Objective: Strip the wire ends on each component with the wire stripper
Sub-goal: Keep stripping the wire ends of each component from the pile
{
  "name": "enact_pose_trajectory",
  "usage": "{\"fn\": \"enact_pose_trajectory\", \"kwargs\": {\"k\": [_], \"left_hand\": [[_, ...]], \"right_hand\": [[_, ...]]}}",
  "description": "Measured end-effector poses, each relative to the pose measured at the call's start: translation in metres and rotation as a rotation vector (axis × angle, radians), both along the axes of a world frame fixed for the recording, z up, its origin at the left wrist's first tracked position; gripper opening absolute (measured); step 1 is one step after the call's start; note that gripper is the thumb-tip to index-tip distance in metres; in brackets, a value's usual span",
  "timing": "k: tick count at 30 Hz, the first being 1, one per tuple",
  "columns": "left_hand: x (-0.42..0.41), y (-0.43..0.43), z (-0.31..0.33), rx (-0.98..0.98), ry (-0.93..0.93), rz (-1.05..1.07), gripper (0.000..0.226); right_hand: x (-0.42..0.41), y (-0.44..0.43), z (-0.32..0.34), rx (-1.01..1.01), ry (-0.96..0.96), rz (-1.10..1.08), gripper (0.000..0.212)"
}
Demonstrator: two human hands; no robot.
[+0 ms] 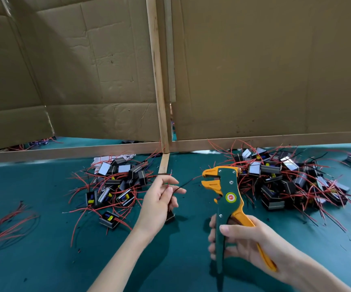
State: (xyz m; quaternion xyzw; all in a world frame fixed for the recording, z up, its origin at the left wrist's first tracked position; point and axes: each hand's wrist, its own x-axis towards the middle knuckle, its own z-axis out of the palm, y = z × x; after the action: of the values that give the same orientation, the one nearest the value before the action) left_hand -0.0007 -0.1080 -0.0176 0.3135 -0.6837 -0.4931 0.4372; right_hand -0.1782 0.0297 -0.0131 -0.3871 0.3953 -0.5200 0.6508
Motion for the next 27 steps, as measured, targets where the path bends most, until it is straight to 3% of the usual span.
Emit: {"fn": "enact_pose_trajectory", "kwargs": {"k": [6, 27], "left_hand": [[0.001, -0.001, 0.002, 0.044, 0.02, -0.07, 0.003], [0.003, 0.006, 0.01, 0.103, 0.025, -0.146, 0.014]], "right_hand": [[-0.016, -0.004, 0.0, -0.03, -0.004, -0.092, 0.037], [-0.02, 0.002, 0.006, 0.016, 0.135, 0.139, 0.037]]}}
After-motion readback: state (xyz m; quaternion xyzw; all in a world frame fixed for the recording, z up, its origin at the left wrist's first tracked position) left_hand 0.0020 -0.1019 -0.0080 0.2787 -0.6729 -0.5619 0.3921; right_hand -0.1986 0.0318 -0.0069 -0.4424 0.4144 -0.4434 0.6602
